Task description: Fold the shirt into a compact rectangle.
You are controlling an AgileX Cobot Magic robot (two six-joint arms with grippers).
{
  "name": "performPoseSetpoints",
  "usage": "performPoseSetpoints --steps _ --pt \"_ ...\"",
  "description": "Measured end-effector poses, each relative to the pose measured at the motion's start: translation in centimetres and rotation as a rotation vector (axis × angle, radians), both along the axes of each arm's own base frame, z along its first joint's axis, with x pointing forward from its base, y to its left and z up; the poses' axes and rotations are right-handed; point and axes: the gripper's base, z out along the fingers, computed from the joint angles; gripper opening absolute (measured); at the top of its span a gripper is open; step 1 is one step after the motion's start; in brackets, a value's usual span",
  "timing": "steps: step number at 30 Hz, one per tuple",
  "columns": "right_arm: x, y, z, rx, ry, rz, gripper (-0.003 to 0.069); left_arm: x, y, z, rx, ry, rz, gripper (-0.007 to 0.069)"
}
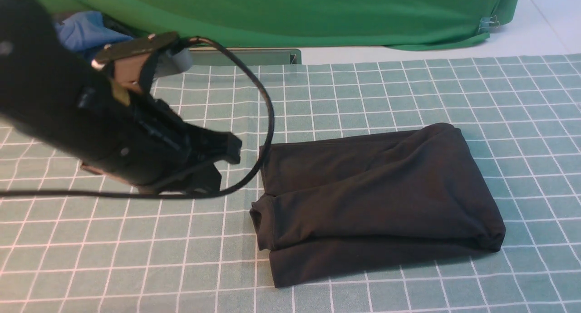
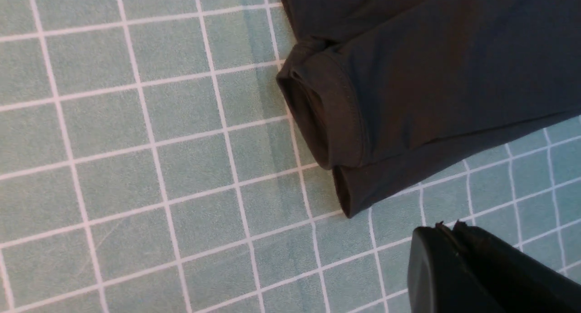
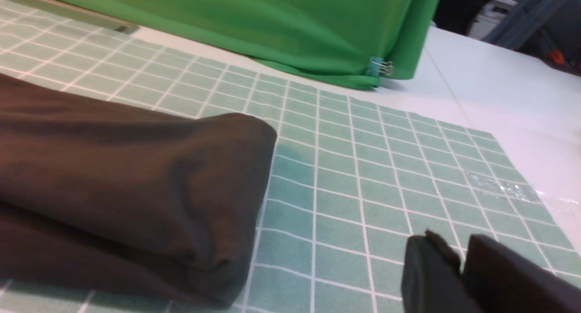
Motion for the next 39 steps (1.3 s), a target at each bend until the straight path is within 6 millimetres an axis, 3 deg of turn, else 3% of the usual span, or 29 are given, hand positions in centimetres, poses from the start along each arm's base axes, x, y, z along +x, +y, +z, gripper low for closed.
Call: performPoseSetpoints --steps 5,11,17,21,29,39 --pt "0.0 0.0 0.0 0.000 0.000 -0.001 0.0156 -3.4 1.7 0.1 -0.105 -0.143 0.040 0.0015" --pt "0.0 0.0 0.0 0.001 0.000 -0.001 0.0169 -9.3 5.2 1.4 -0.309 -0.534 0.116 0.0015" --pt "0.0 0.0 0.0 0.001 0.000 -0.001 0.0182 -12.8 7.6 1.0 -0.443 -0.839 0.174 0.0015" --pt "0.0 0.0 0.0 0.002 0.000 -0.001 0.0191 -13.7 8.1 1.1 -0.470 -0.889 0.177 0.0016" --pt "0.0 0.0 0.0 0.003 0.000 -0.001 0.0204 -13.8 8.1 1.1 -0.453 -0.903 0.167 0.0016" --pt "0.0 0.0 0.0 0.003 0.000 -0.001 0.0217 -13.7 8.3 0.9 -0.297 -0.975 0.097 0.0016"
